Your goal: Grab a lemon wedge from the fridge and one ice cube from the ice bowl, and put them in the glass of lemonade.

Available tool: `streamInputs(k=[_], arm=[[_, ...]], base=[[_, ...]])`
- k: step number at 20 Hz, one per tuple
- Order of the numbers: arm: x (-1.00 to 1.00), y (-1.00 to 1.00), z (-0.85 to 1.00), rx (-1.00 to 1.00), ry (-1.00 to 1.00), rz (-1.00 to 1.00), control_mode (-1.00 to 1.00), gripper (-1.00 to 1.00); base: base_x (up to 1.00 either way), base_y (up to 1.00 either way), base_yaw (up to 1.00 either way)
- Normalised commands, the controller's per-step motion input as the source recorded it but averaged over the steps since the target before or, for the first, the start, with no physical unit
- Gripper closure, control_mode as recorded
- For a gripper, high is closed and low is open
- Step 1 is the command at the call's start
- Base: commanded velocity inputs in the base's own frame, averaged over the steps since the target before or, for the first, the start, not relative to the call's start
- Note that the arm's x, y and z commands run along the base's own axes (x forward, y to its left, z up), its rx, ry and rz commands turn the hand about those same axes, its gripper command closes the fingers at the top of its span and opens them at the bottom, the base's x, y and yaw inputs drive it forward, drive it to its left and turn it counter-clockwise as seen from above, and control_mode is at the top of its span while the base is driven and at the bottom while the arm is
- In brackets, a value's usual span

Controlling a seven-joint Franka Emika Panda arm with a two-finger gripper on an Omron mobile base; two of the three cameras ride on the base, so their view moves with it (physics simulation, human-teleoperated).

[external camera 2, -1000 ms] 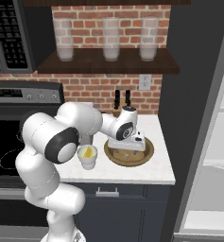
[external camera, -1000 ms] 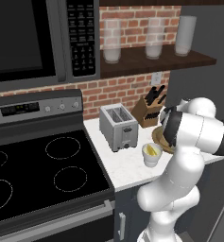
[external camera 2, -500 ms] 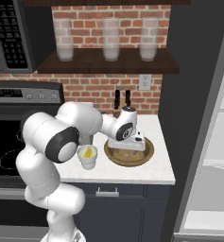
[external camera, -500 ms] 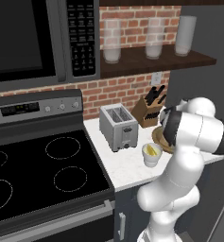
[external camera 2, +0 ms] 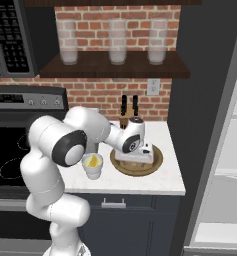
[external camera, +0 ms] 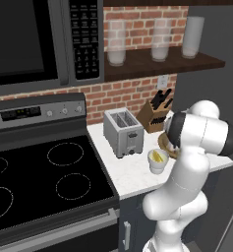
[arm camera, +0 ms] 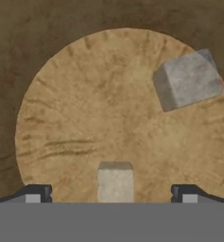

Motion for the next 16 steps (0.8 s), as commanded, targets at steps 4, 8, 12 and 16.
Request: streamInputs(k=[4,8,12,16], arm=[[0.0,-0.04,-0.26,0.0,0.0,0.0,-1.0,-1.0],[0.0,-0.03,-0.31,0.0,0.0,0.0,-1.0,-1.0],[0.0,-0.01,-0.21,0.0,0.0,0.0,-1.0,-1.0],[-0.01,0.0,-0.03,0.0,0.0,0.0,-1.0,-1.0]], base=[[0.0,0.0,0.0],[0.0,0.0,0.0],[0.0,0.0,0.0],[0.0,0.0,0.0]])
